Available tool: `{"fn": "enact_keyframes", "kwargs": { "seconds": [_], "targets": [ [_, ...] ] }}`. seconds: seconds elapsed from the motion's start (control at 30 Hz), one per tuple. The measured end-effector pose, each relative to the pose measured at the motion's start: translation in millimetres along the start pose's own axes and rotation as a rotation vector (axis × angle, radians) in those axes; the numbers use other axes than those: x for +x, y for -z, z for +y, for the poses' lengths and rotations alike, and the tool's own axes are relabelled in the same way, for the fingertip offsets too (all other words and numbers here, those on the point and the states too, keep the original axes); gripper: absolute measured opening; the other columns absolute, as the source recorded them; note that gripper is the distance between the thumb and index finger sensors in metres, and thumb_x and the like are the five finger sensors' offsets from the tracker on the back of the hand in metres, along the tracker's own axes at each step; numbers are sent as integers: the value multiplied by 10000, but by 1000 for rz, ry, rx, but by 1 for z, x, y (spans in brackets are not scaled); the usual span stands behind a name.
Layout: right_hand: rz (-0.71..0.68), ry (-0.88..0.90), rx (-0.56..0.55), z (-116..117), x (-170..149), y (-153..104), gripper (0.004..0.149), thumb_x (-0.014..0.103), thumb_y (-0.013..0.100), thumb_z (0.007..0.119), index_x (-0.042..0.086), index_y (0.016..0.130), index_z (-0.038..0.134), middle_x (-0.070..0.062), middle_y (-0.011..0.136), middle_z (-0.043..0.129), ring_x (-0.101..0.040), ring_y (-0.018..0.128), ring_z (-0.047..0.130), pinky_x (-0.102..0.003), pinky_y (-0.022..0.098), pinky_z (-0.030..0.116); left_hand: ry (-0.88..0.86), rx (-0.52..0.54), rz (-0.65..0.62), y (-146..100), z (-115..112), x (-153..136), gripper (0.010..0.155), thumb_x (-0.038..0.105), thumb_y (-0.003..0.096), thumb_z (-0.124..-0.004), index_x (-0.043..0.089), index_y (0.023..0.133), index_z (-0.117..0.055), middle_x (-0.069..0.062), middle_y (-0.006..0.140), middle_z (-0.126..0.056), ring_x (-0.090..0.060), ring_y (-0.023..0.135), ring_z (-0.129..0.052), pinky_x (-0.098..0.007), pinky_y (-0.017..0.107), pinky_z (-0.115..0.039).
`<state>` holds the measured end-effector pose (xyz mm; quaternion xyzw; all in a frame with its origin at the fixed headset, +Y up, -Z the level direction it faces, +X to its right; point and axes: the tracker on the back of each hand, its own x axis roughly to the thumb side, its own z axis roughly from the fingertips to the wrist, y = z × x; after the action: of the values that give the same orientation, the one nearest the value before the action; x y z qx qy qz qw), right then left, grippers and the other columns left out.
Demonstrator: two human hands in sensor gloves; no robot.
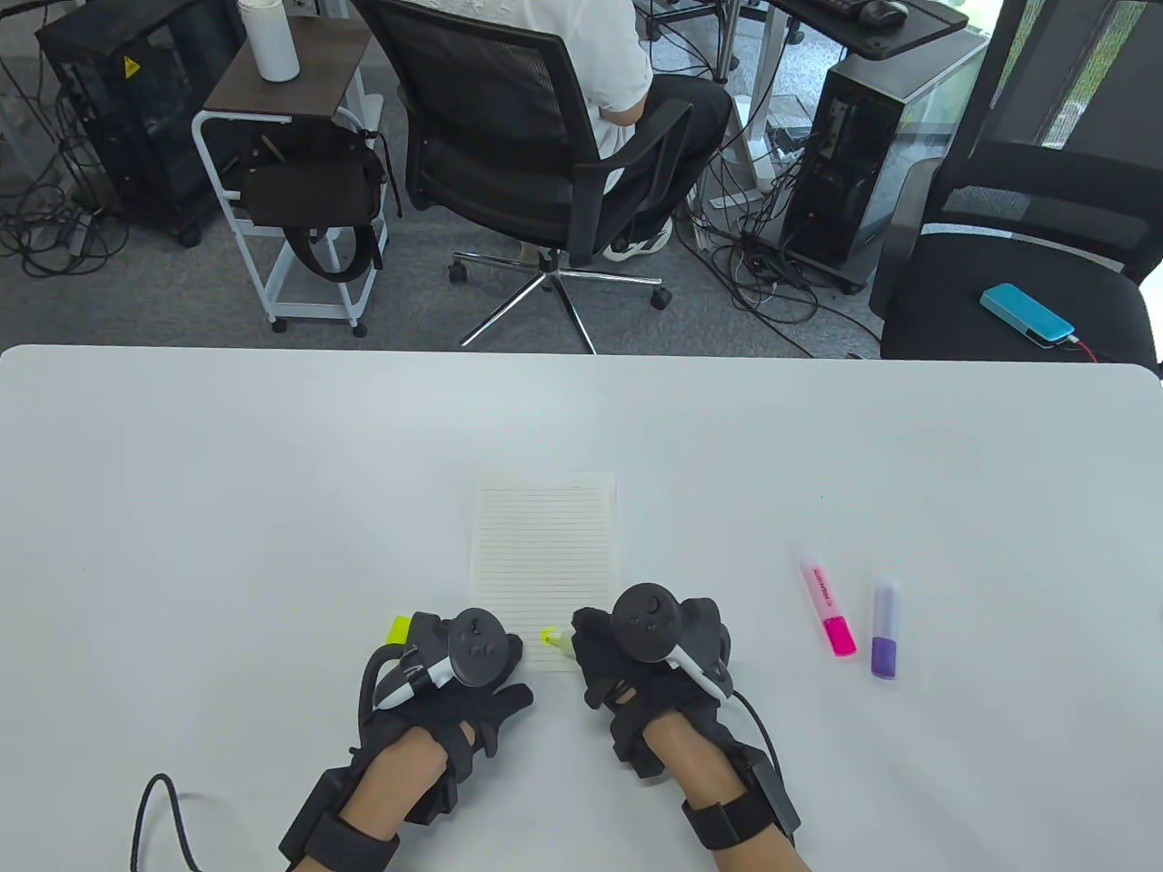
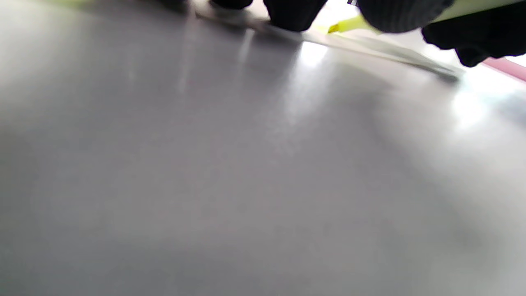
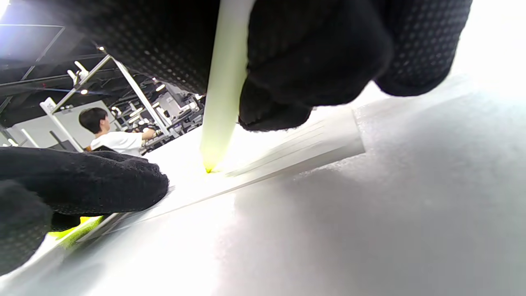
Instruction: Apply highlighter ink on paper
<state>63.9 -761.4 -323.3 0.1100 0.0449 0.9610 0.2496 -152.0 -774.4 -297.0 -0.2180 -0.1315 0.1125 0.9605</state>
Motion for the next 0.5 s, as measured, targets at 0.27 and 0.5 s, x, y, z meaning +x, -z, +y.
{"fn": "enact_keyframes", "kwargs": {
  "seconds": [0.27, 0.5],
  "targets": [
    [8, -15, -22, 1, -1, 0, 404, 340, 484, 841, 142, 831, 897, -169, 570, 999, -282, 249, 967, -557, 434, 801, 2, -1, 1, 0, -1, 0, 709, 606, 459, -637, 295, 1083, -510, -60, 1177, -317, -490, 1039, -384, -668, 711, -395],
    [10, -24, -33, 2, 0, 1, 409, 342, 485, 839, 145, 840, 891, -167, 589, 993, -287, 268, 968, -558, 445, 795, 2, -2, 1, 0, -1, 0, 710, 605, 457, -639, 292, 1082, -513, -63, 1176, -317, -492, 1039, -382, -668, 711, -395]
  ]
}}
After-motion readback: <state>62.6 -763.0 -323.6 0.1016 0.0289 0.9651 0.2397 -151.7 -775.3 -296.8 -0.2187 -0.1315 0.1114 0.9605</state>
